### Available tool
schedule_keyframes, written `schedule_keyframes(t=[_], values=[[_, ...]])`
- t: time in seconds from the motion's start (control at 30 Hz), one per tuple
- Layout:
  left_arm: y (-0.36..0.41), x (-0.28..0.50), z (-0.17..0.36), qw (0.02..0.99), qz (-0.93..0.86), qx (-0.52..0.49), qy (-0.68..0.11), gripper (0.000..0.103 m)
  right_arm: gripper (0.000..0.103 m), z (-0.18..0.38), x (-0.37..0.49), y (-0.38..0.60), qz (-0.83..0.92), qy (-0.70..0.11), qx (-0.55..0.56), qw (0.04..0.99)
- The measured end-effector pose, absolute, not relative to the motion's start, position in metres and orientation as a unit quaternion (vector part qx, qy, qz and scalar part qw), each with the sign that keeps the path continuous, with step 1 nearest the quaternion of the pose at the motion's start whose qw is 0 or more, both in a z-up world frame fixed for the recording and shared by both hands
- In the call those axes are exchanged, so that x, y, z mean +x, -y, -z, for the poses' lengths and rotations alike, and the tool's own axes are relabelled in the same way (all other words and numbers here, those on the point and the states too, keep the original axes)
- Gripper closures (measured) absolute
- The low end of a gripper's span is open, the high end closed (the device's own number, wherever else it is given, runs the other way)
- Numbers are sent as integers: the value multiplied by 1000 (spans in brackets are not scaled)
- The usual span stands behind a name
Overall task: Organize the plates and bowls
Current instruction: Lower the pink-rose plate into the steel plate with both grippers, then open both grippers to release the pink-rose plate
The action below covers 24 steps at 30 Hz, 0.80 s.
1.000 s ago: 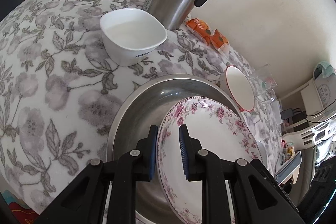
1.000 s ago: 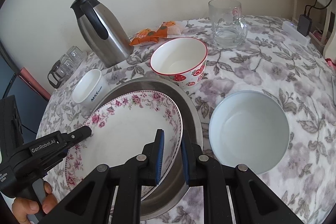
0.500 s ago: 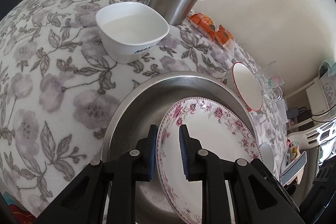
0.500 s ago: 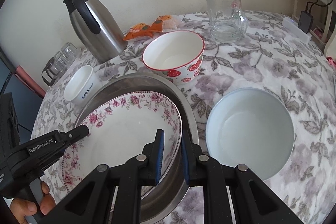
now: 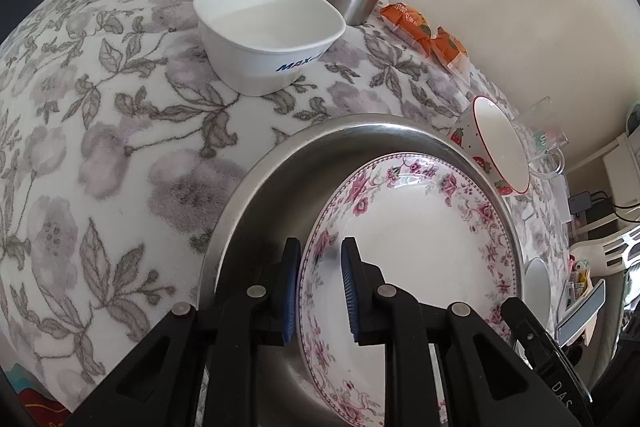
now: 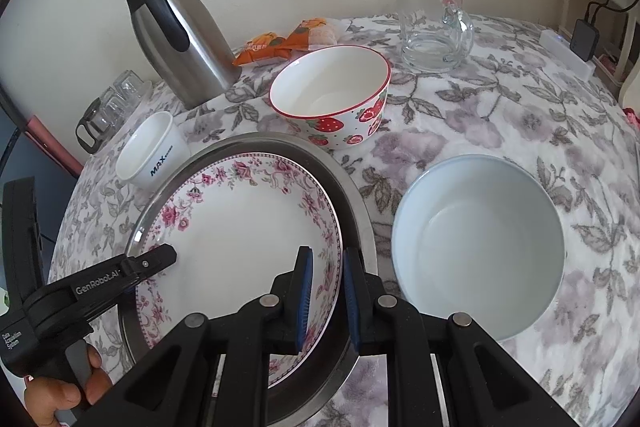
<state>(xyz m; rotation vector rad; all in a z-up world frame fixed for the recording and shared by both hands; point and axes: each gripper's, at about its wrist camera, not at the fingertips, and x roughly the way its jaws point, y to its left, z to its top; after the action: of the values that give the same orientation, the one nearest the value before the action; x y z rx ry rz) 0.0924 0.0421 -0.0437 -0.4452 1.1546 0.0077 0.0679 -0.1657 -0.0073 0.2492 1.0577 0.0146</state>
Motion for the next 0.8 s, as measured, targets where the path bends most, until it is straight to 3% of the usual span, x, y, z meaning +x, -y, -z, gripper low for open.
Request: schedule_keyframes(t=[0.47,0.57,0.7,0.73,0.8], values=[[-48,93,35,816,-4,-220,-535,80,85,-6,64,169,-4,-493,118,862],[-49,92,30,816,-1,-221,-535,71,85,-10,62,174,-2,-489,125,863],[-47,89,18,824,-1,-211,-525,68,84,-15,59,178,2,-485,130,865],[-47,88,14,827,-2,-208,-522,66,83,-16,59,179,3,-485,130,865],[-47,86,8,831,-6,-205,-517,60,69,-17,57,180,9,-486,130,864]])
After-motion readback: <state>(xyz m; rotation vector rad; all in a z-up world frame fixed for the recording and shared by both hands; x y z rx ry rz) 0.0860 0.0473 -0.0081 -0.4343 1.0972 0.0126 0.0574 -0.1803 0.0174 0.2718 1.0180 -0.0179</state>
